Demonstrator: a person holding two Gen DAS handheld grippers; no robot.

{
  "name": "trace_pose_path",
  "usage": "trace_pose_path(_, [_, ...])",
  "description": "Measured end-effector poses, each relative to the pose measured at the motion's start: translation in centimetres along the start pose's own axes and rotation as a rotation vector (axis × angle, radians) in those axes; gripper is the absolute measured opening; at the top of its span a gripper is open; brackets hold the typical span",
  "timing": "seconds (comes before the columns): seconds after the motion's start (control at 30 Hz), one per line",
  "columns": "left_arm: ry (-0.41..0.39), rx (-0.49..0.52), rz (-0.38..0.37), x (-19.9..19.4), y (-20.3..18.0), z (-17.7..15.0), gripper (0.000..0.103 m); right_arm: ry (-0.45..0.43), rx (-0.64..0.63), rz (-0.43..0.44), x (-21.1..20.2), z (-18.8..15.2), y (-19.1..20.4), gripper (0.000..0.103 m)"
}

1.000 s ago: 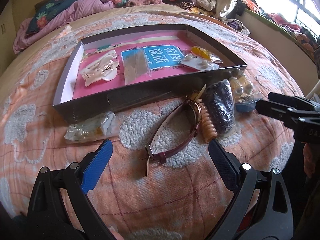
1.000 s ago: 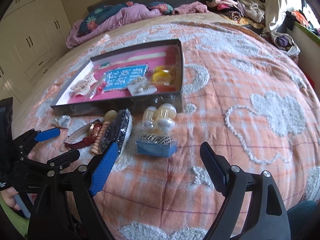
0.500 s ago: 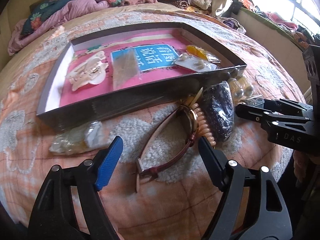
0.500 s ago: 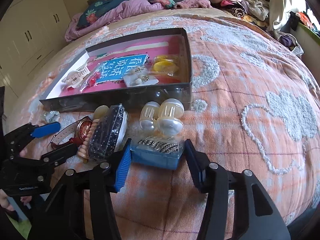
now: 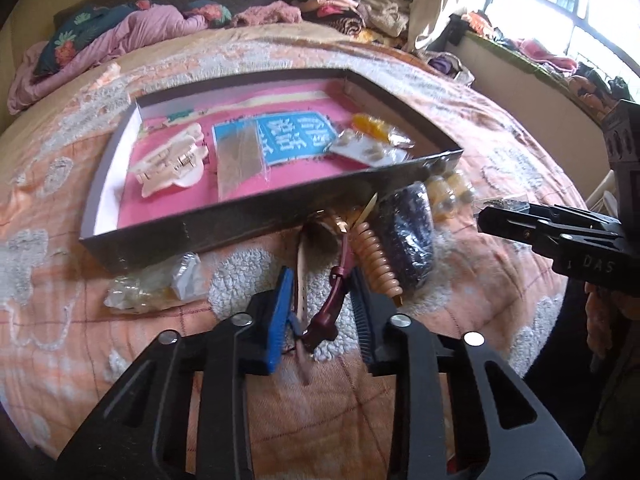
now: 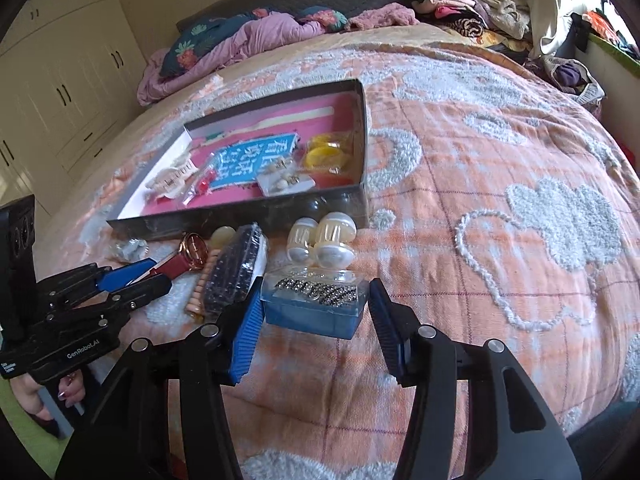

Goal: Organize jewelry
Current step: 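Close the left tool on the brown watch strap while right tool grasps the blue pin box, then carry the watch strap into the box with left tool while right tool carries the pin box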

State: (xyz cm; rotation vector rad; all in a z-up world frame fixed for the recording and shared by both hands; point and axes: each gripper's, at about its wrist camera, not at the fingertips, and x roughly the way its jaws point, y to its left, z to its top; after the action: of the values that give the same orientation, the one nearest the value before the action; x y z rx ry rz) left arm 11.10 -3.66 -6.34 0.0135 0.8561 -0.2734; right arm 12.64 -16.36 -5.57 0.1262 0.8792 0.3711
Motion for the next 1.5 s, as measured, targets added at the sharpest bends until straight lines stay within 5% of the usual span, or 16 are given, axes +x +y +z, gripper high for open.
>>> trace_pose_path(0.77, [-0.195,-0.104,0.066,-7.7,3.6,2.6,0.015,-0.093,-0.128,0.076,-4.0,1.5,4.9,0.05])
trace_pose_path(1.5, [-0.227,-0.124,0.047,-6.5,4.9,6.3,0.015,-0.19,-0.162,0.077,-5.2,6.2,5.9,0.05])
